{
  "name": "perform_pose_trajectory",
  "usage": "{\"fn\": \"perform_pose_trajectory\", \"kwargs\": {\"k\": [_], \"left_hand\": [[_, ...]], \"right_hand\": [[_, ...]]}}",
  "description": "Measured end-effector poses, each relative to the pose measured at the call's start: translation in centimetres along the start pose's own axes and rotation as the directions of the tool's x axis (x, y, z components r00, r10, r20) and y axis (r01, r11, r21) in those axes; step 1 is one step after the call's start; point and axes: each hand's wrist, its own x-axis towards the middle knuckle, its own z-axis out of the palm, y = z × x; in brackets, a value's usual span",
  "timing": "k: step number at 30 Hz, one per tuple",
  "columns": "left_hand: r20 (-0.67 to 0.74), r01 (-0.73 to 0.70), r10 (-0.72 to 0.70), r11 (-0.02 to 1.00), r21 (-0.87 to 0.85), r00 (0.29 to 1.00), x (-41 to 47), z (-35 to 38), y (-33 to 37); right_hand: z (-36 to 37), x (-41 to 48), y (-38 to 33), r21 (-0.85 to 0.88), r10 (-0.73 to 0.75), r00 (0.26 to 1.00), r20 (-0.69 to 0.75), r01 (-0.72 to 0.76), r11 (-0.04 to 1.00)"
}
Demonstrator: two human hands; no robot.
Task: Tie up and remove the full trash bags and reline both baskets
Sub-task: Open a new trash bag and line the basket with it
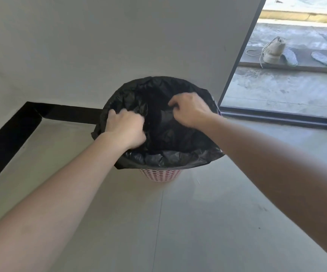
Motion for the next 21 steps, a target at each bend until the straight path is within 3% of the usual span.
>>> {"fn": "perform_pose_trajectory", "kwargs": {"k": [2,3,4,6,8,9,13,17,19,21], "left_hand": [[-0.307,0.061,-0.074,0.997,-0.054,0.949,0.4,-0.4,-1.0],[-0.362,0.109,-0.133,0.99,-0.088,0.923,0.6,-0.7,-1.6],[-0.322,0.17,-0.206,0.976,-0.137,0.924,0.9,-0.9,-2.2],[-0.09,0.314,-0.35,0.908,-0.278,0.932,1.5,-1.0,-3.2],[0.097,0.395,-0.399,0.788,-0.473,0.912,1.9,-0.1,-4.1],[0.117,0.384,-0.395,0.712,-0.587,0.911,2.0,0.4,-4.7],[0.062,0.337,-0.475,0.521,-0.784,0.878,1.2,1.1,-7.2],[0.107,0.407,-0.57,0.432,-0.805,0.815,-0.3,1.6,-11.4],[0.101,0.437,-0.625,0.412,-0.799,0.774,-1.4,1.9,-14.0],[0.144,0.419,-0.638,0.304,-0.856,0.757,-2.7,2.1,-16.2]], "right_hand": [[-2.0,-1.0,0.5,-0.009,-0.051,0.965,-0.259,0.051,0.999],[-3.1,-1.5,1.0,-0.043,-0.05,0.936,-0.348,0.037,0.998],[-3.9,-1.8,1.8,-0.062,-0.01,0.924,-0.383,-0.015,0.998],[-4.6,-2.1,3.5,0.069,0.23,0.943,-0.241,-0.22,0.973],[-4.2,-2.4,4.1,0.381,0.451,0.886,0.104,-0.455,0.805],[-3.7,-2.6,3.9,0.49,0.478,0.851,0.218,-0.519,0.7],[-1.8,-0.9,1.5,0.634,0.457,0.88,0.131,-0.429,0.643],[-0.6,-0.1,-2.7,0.755,0.342,0.904,0.258,-0.409,0.512],[0.3,-0.2,-4.5,0.725,0.261,0.918,0.3,-0.397,0.563],[1.5,-0.3,-5.7,0.712,0.23,0.917,0.326,-0.398,0.579]]}}
